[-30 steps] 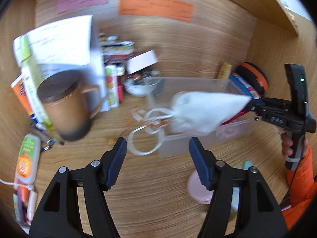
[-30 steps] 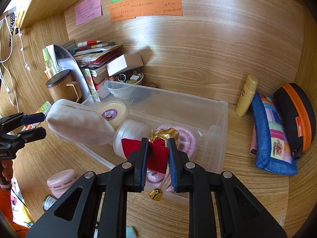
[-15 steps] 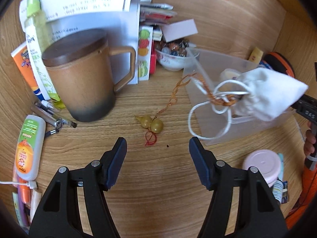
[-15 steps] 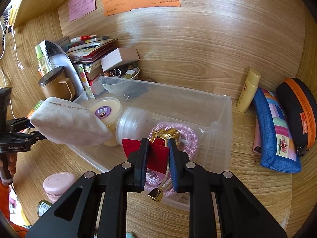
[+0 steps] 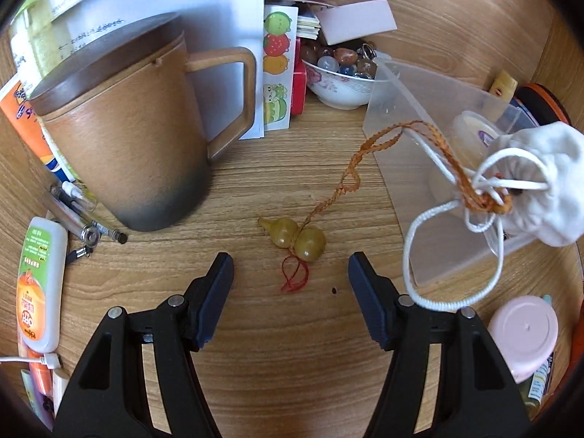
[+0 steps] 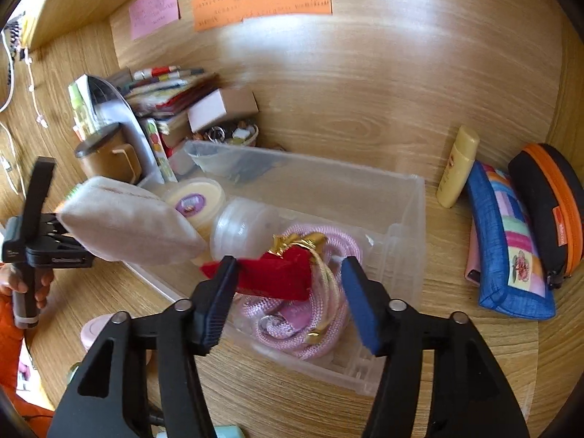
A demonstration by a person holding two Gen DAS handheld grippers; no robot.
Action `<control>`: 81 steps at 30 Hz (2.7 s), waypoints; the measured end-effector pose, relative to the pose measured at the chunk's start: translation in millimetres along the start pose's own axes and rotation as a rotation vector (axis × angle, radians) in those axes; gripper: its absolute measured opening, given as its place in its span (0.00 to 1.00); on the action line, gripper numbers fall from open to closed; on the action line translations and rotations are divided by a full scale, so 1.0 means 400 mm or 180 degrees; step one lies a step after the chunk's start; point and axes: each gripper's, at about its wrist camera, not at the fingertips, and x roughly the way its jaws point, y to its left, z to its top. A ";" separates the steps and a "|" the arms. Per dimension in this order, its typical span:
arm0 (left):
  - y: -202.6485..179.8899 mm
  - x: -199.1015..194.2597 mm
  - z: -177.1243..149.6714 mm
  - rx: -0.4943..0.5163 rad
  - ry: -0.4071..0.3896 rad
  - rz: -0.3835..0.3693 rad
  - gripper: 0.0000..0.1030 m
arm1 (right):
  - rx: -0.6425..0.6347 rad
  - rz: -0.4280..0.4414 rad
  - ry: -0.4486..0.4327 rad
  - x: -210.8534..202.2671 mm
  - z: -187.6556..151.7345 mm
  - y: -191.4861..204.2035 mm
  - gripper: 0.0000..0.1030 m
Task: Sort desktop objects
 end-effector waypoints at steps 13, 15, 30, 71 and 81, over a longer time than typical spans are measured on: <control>-0.035 0.018 0.015 0.0231 -0.0109 0.0190 0.62 | 0.0003 0.0106 -0.0095 -0.024 0.003 0.002 0.60; -0.033 0.022 0.022 0.0245 -0.0132 0.0187 0.59 | 0.0005 0.0121 -0.0103 -0.027 0.002 0.002 0.60; -0.048 0.001 0.041 0.0301 -0.0176 0.0221 0.26 | 0.0011 0.0229 -0.0112 -0.031 -0.001 0.009 0.60; -0.138 -0.182 0.044 0.0412 -0.0720 -0.0536 0.26 | -0.0897 0.0749 0.0232 0.066 0.069 0.272 0.45; -0.185 -0.181 0.057 0.0573 -0.0701 -0.0666 0.26 | -0.0647 0.0783 0.0281 0.067 0.065 0.203 0.26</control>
